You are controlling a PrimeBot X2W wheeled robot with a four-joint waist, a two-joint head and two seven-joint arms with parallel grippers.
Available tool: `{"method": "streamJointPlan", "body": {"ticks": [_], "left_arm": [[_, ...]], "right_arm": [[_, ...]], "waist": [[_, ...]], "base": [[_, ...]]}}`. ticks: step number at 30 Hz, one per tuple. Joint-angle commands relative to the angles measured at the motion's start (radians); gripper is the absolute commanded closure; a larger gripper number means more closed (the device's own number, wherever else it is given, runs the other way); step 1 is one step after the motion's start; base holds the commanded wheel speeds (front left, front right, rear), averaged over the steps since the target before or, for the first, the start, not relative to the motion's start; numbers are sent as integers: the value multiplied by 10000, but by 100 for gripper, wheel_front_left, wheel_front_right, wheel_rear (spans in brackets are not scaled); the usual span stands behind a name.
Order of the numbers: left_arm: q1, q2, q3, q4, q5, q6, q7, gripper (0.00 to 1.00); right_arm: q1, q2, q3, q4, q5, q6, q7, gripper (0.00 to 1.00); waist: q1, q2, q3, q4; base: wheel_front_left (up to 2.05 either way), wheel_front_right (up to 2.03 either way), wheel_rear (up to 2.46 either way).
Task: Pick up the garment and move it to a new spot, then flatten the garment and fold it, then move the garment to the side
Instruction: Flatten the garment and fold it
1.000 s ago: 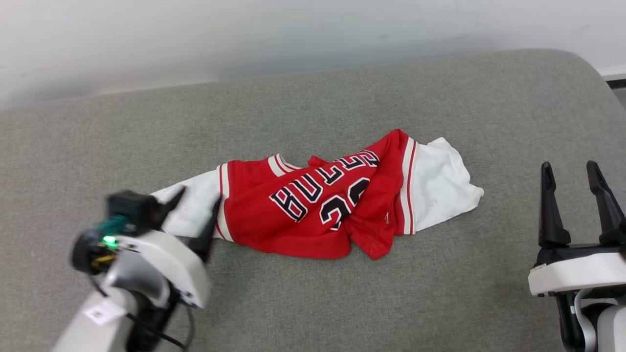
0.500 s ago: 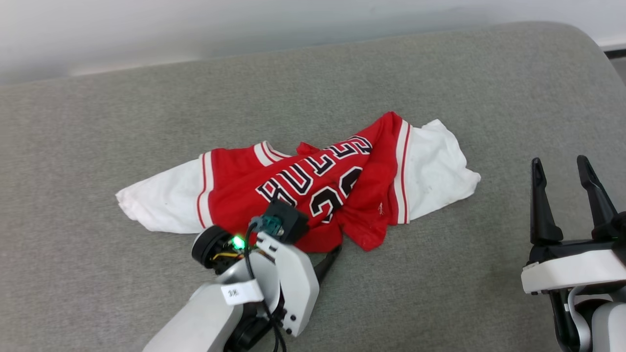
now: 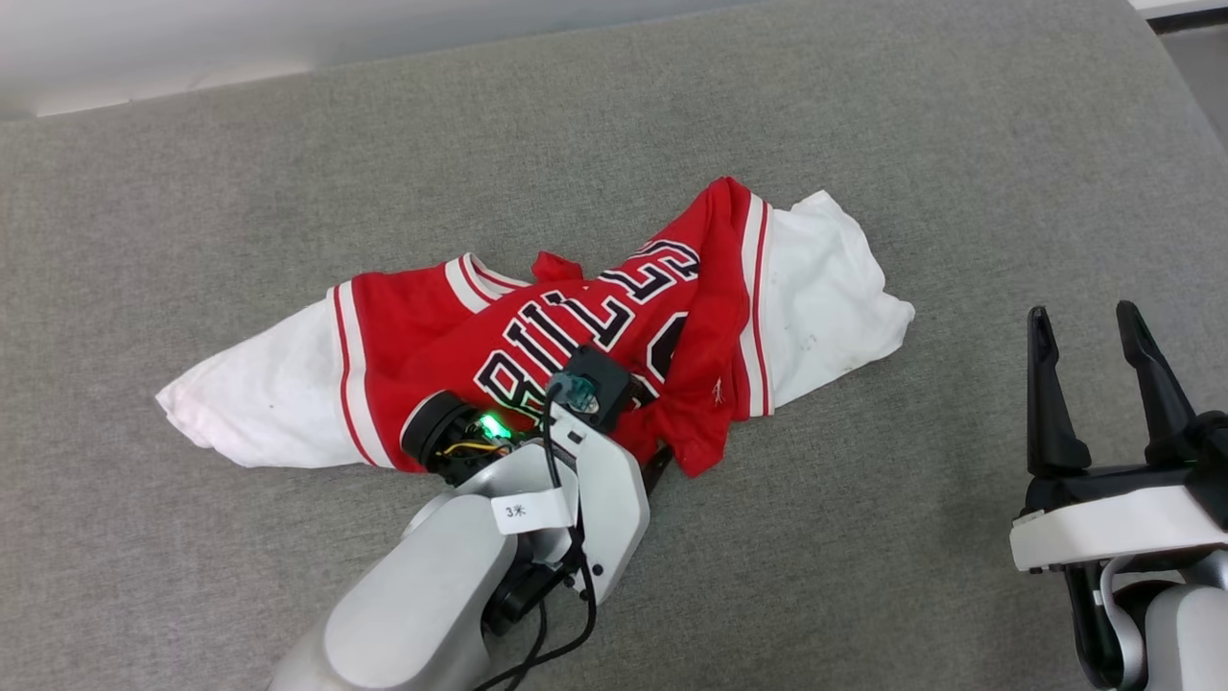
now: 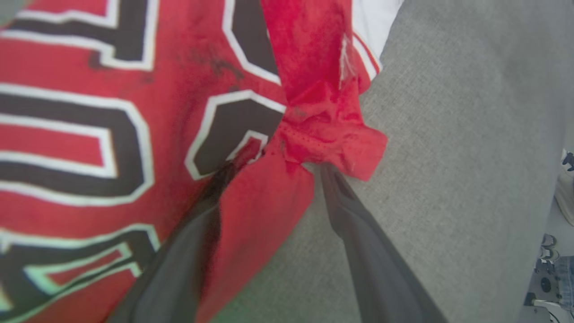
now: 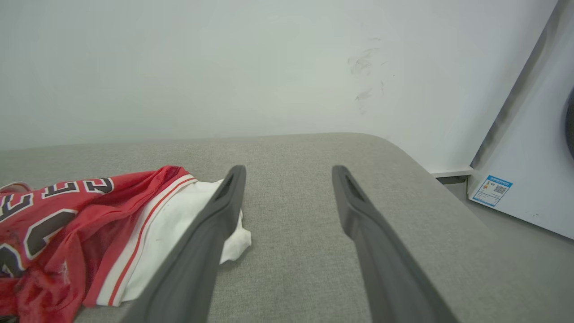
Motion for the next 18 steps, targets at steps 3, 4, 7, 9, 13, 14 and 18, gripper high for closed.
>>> {"method": "streamJointPlan", "body": {"ticks": [3, 4, 7, 9, 13, 14, 18], "left_arm": [[-130, -108, -254, 691, 24, -184, 24, 0], [-121, -142, -314, 852, -50, -255, 65, 0], [-66, -226, -494, 1239, -288, -454, 78, 100], [-22, -235, -715, 1339, -438, -583, 98, 100], [30, -295, -900, 1217, -675, -675, 16, 100], [82, -338, -972, 1137, -793, -695, 21, 100], [147, -354, -1310, 609, -1149, -732, 116, 100]], "right_arm": [[-227, 26, 34, 80, 69, -7, -95, 0], [-233, 26, 33, 104, 70, -7, -94, 0], [-238, 27, 49, 201, 53, -7, -98, 0], [-236, 28, 40, 262, 38, -7, -109, 0], [-174, 27, -6, 326, 10, -7, -118, 0], [-160, 27, -27, 348, -7, -7, -112, 0], [-77, 27, -98, 367, -44, -7, -46, 0]], "waist": [[0, 0, 92, -30], [0, 0, 97, -26], [0, 0, 55, -16], [0, 0, -46, 16], [0, 0, -272, 84], [0, 0, -370, 108], [0, 0, -811, 199]], "base": [[0, 0, 0], [0, 0, 0], [0, 0, 0], [0, 0, 0], [0, 0, 0], [0, 0, 0], [0, 0, 0]]}}
